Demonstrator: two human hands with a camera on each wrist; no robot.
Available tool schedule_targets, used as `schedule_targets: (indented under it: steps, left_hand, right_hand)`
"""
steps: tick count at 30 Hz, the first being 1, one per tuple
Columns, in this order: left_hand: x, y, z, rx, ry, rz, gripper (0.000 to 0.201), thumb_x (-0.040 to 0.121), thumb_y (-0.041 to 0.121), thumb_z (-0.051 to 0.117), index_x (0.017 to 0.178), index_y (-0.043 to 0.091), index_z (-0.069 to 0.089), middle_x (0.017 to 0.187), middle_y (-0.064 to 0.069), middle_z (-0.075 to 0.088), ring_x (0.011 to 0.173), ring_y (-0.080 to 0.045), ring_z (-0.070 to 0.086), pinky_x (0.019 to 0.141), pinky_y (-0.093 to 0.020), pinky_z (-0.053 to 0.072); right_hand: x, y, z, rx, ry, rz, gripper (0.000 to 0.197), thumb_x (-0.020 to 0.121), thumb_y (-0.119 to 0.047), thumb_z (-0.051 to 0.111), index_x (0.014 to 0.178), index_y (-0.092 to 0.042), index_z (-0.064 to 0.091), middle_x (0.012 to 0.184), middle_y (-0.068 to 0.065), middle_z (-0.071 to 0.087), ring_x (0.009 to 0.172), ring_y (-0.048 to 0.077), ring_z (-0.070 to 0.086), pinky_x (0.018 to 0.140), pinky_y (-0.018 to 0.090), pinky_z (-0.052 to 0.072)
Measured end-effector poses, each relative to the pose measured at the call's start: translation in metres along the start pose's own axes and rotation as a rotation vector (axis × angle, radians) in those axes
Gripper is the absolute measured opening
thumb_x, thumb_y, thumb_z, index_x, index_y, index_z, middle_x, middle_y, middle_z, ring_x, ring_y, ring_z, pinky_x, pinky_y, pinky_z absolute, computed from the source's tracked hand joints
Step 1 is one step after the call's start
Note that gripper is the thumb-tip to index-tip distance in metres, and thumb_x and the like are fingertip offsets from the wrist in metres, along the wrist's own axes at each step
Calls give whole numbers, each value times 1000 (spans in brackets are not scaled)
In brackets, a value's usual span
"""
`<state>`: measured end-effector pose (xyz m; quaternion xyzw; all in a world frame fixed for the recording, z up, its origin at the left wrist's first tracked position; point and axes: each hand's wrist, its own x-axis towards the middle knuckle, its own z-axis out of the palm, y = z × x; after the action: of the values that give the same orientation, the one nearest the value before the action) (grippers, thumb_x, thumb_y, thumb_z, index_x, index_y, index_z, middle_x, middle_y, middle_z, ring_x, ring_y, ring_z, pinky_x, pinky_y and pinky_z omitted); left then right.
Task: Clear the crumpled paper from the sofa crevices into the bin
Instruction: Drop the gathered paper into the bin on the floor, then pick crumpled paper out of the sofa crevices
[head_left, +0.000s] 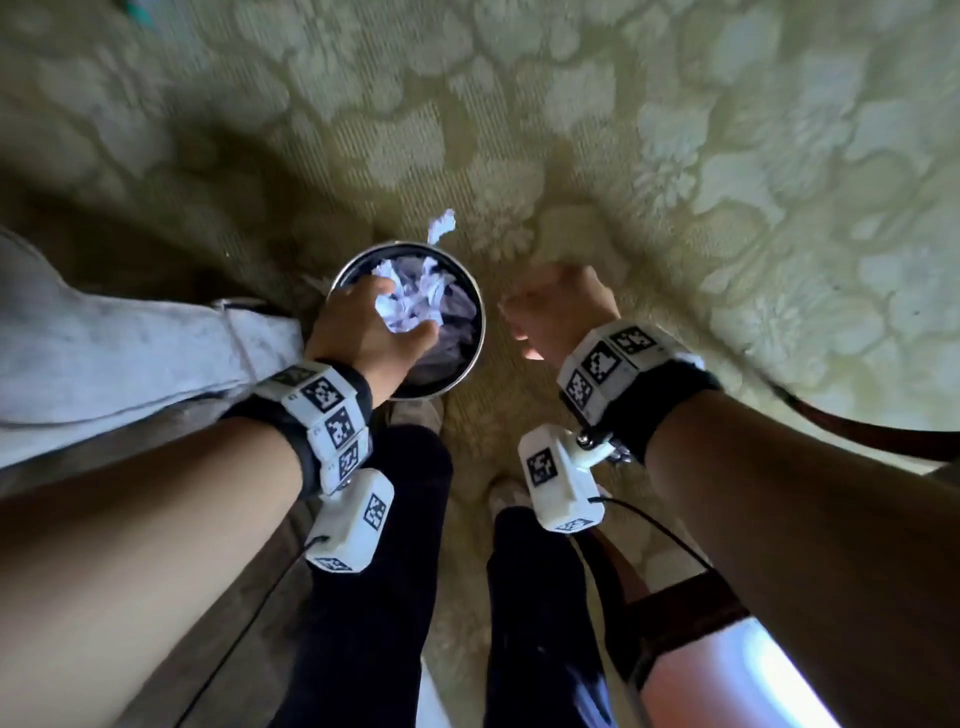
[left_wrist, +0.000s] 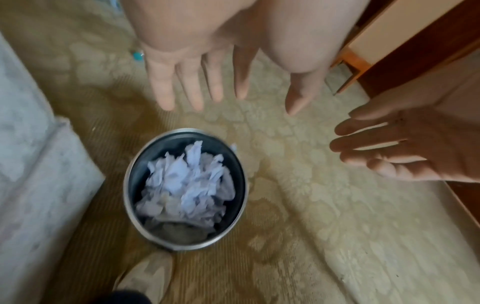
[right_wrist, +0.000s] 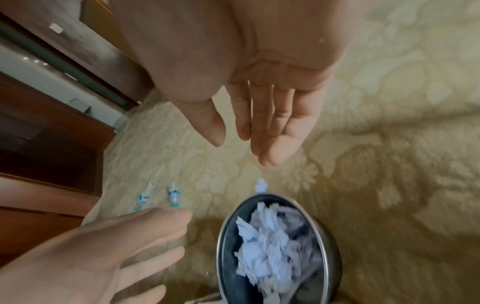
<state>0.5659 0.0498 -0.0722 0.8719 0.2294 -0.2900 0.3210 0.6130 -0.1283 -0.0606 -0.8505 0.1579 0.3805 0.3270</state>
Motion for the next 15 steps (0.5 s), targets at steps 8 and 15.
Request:
schedule_targets:
  steps: [8,15]
  left_hand:
    - [-69,149,-163,14,-32,263,34,72,50,66,97,28,62,103,3,70,96,-19,69,93,-36,54]
    - [-129,252,-286,229,69,457,23,94,37,60,112,24,64,117,6,68,104,-18,64,91,-30,50]
  right_hand:
    - [-115,-118,-183,70,283,-6,12,75,-28,64,85,-24,68,82,2,72,75,21,71,70,30,59]
    - [-208,-185,-283,16,376,-134,10,84,-20,65,85,-11,70,85,12,73,84,30,70,77,42,60]
